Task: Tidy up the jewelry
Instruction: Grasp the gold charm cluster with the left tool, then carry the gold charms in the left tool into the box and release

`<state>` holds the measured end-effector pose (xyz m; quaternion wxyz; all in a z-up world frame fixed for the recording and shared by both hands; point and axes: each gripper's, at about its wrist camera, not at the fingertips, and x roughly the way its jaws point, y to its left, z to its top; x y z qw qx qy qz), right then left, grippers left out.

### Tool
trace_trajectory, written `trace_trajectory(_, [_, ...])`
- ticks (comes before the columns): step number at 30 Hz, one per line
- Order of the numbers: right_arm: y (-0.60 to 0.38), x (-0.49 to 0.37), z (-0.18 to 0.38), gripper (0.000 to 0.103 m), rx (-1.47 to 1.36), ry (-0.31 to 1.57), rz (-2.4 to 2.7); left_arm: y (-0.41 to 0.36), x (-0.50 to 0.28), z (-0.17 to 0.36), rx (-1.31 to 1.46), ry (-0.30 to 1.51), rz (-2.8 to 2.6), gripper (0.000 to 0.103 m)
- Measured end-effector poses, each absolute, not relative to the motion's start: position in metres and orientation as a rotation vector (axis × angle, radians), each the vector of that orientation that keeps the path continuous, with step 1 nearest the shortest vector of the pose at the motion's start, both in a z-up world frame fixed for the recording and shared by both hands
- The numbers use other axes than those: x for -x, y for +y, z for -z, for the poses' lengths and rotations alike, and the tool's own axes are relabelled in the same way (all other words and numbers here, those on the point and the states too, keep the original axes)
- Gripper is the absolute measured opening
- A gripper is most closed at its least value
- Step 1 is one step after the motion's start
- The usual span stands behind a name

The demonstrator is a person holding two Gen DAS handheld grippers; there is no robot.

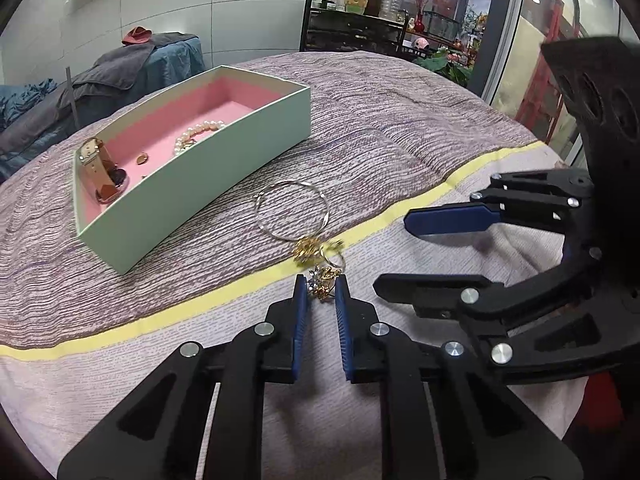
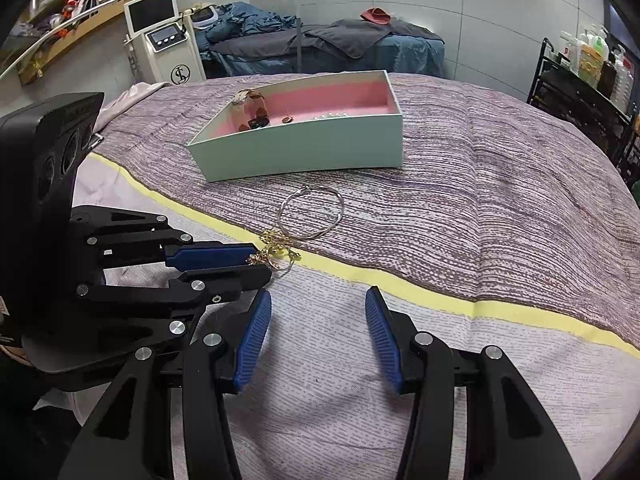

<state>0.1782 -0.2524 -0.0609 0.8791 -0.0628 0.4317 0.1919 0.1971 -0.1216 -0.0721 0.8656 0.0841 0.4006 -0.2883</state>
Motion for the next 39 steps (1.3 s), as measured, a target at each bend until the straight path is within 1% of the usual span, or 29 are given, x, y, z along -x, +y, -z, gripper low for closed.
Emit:
trace_trajectory(8, [-0.229,-0.189,0.065,0.046,0.193,0.927,-0.454,-0.09,-0.194,0.076,-0.126,0.857,0.542,0.015])
trace_trajectory(10, [-0.224,-0.192,0.066,0.043,0.203,0.929,-0.459,-0.081,-0.196,0.077,-0.096,0.867,0.533,0.015])
trace_trajectory(12, [-0.22,-0.197,0.068,0.037,0.212,0.935,-0.455,-0.076,-0.196,0.078,-0.082,0.87,0.526,0.015])
trace_trajectory(18, [-0.214,-0.205,0.068,0.024,0.208,0.938,-0.459,-0.073,-0.196,0.079,-0.076,0.87,0.523,0.015])
trace_trajectory(21, [-0.21,-0.206,0.07,0.021,0.218,0.939,-0.463,-0.072,-0.195,0.08,-0.07,0.869,0.525,0.015])
trace_trajectory(31, [-0.215,-0.2,0.066,0.021,0.193,0.926,-0.469,-0.069,-0.192,0.078,-0.065,0.859,0.522,0.015])
trace_trajectory(39, [-0.219,-0.188,0.052,0.021,0.166,0.879,-0.476,-0.064,-0.187,0.064,-0.068,0.823,0.524,0.015])
